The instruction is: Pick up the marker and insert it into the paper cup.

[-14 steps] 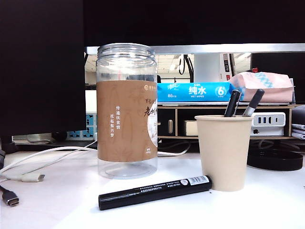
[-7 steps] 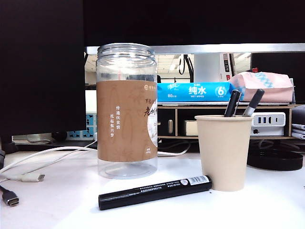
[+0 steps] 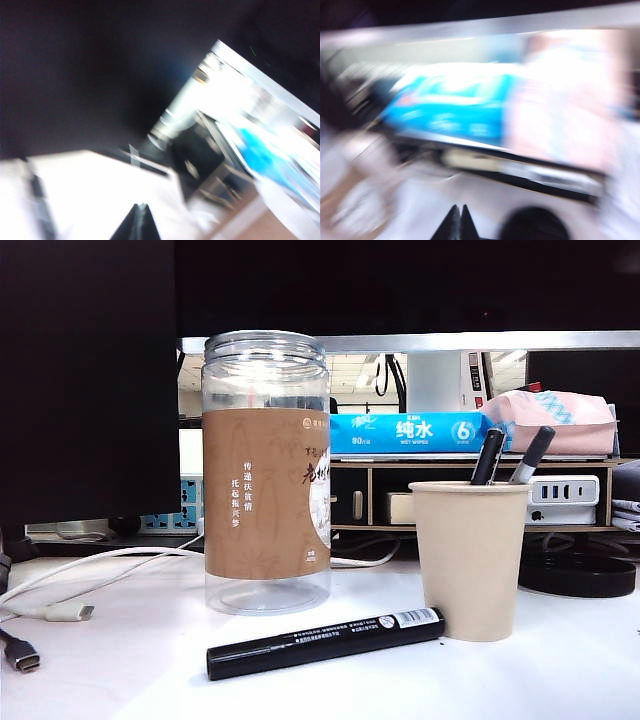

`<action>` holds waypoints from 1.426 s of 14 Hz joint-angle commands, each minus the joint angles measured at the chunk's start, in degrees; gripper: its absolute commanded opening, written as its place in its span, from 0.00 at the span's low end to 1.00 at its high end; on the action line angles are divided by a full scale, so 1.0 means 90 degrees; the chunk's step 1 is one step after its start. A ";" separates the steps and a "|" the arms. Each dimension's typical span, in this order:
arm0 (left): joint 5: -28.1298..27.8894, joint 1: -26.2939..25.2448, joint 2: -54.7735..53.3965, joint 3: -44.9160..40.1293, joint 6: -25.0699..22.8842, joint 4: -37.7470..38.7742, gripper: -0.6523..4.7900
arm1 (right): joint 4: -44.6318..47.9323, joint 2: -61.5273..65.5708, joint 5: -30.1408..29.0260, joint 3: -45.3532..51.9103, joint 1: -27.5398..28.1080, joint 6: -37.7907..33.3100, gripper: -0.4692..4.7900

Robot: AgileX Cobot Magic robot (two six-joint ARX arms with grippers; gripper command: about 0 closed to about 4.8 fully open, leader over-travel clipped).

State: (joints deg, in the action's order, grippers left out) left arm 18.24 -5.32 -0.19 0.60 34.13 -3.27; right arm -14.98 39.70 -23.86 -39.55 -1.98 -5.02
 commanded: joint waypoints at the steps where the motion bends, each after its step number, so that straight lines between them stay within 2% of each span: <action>1: 0.0554 -0.0002 0.0000 0.0066 0.0503 0.0168 0.11 | -0.0991 0.1350 -0.0860 -0.1396 -0.0359 0.0469 0.11; 2: 0.0918 0.0000 -0.0002 0.0153 0.0474 0.0389 0.11 | -0.1729 0.1938 -0.0750 -0.1991 -0.0843 0.0981 0.10; 3: 0.1032 0.0017 -0.0002 0.0267 0.0440 0.0719 0.11 | -0.2135 0.2276 -0.0500 -0.2314 -0.1302 0.1331 0.10; 4: 0.1020 0.0141 -0.0002 0.0418 0.0180 0.1095 0.11 | -0.2516 0.2698 -0.0005 -0.2674 -0.1962 0.1717 0.10; 5: 0.0896 0.0270 -0.0002 0.0476 -0.0012 0.1222 0.11 | -0.2693 0.2965 0.0330 -0.2892 -0.2375 0.1809 0.10; 6: 0.0782 0.0440 -0.0002 0.0512 -0.0146 0.1292 0.11 | -0.2793 0.3198 0.0347 -0.3070 -0.2645 0.1809 0.10; 8: 0.0775 0.0755 -0.0044 0.0707 -0.0357 0.1785 0.11 | -0.3160 0.3650 0.0121 -0.3395 -0.3077 0.1812 0.10; 11: 0.1003 0.1263 -0.0134 0.0731 -0.0226 0.1991 0.11 | -0.3708 0.3956 0.0117 -0.3526 -0.3645 0.2069 0.10; 16: 0.0998 0.2169 -0.0590 0.0738 -0.0580 0.2409 0.11 | -0.4129 0.4500 0.0216 -0.3543 -0.4532 0.2307 0.10; 20: 0.0954 0.2448 -0.1503 0.1035 -0.1596 0.2567 0.11 | -0.4095 0.5144 0.0381 -0.3587 -0.5219 0.2545 0.11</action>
State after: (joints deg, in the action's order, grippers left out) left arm 26.85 16.53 -12.27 8.91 23.20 20.01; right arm -52.34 85.67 -20.64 -71.31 -48.45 16.69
